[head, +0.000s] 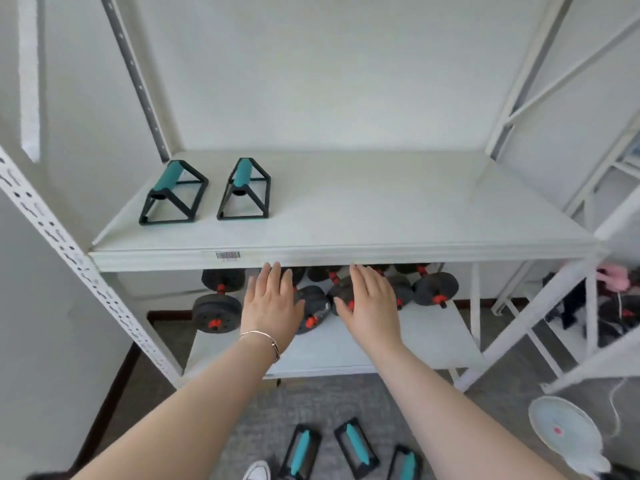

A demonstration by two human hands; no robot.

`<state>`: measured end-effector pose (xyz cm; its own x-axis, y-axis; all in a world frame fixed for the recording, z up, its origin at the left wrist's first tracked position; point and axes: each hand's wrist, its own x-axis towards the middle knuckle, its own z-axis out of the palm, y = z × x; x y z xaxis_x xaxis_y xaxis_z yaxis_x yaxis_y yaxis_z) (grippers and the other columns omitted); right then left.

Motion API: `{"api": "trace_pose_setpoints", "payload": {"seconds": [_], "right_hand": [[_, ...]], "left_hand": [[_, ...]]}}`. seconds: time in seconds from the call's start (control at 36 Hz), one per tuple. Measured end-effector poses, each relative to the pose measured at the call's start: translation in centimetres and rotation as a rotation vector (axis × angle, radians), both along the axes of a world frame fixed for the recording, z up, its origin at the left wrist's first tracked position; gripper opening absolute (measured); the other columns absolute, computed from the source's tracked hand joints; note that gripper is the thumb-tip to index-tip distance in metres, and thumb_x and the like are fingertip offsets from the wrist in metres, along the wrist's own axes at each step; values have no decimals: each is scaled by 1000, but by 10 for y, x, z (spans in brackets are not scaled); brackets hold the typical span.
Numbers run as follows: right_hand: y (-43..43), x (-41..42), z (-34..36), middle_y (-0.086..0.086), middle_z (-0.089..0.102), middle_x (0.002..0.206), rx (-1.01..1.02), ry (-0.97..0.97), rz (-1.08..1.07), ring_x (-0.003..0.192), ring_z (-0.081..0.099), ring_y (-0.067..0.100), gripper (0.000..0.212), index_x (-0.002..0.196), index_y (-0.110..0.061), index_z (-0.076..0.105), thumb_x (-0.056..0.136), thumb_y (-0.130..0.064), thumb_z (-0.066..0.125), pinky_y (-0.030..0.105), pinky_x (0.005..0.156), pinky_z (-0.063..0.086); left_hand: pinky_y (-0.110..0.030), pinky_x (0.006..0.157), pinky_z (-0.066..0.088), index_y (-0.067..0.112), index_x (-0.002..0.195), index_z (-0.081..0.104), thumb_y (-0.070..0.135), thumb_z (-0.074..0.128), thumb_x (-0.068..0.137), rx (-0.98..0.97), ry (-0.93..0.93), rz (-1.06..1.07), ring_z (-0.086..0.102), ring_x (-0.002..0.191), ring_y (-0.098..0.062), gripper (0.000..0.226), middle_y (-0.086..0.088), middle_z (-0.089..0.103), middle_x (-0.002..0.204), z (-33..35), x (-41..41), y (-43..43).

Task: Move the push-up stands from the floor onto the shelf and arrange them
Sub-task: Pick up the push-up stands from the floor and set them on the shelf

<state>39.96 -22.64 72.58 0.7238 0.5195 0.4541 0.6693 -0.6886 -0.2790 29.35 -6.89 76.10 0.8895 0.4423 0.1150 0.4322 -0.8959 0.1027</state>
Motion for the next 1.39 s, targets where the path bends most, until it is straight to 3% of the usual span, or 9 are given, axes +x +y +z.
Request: {"api": "trace_pose_setpoints", "payload": {"seconds": [0.19, 0.39, 0.75, 1.08, 1.19, 1.28, 1.39], "right_hand": [[-87, -33, -93, 12, 59, 135, -179, 228, -71, 126, 53, 32, 66, 137, -6, 53, 86, -48, 64, 49, 104, 45], [-123, -37, -195, 11, 51, 144, -415, 516, -149, 129, 48, 32, 70, 146, -11, 41, 92, -54, 52, 43, 106, 39], [-105, 1, -484, 12, 54, 137, -599, 723, -182, 121, 54, 31, 68, 142, -10, 41, 92, -53, 55, 44, 93, 50], [-80, 1, -744, 15, 50, 136, -708, 789, -131, 123, 50, 34, 83, 147, -7, 31, 87, -55, 63, 45, 93, 49], [-75, -2, -798, 19, 45, 138, -685, 818, -199, 126, 44, 37, 87, 147, -4, 27, 86, -51, 67, 45, 99, 45], [-72, -2, -825, 22, 39, 139, -660, 764, -255, 128, 37, 41, 82, 148, -6, 28, 87, -42, 69, 47, 106, 38], [-72, 8, -850, 22, 44, 134, -588, 730, -358, 121, 43, 41, 78, 144, -7, 33, 83, -33, 74, 47, 104, 37]], "left_hand": [[-45, 123, 11, 12, 152, 17, 48, 37, 99, -119, 310, -27, 9, 151, -29, 67, -11, 16, 162, -87, -19, -65], [-43, 105, 36, 10, 138, 38, 48, 44, 96, -284, 614, -45, 40, 132, -32, 57, -12, 44, 142, -199, -20, -85], [-49, 107, 39, 8, 150, 22, 54, 50, 93, -393, 864, 112, 33, 139, -36, 79, -15, 34, 151, -517, 3, -45], [-49, 108, 36, 6, 151, 17, 54, 56, 90, -488, 885, 224, 29, 140, -39, 87, -18, 29, 153, -783, 15, -34], [-48, 106, 37, 3, 146, 22, 51, 62, 87, -534, 801, 308, 36, 136, -39, 86, -19, 36, 146, -835, 11, -39], [-47, 99, 43, 3, 132, 31, 45, 67, 86, -517, 655, 365, 49, 125, -38, 72, -19, 47, 133, -858, 7, -41], [-48, 89, 48, 6, 124, 33, 35, 65, 89, -586, 509, 394, 59, 111, -40, 56, -18, 57, 121, -872, 2, -34]]}}
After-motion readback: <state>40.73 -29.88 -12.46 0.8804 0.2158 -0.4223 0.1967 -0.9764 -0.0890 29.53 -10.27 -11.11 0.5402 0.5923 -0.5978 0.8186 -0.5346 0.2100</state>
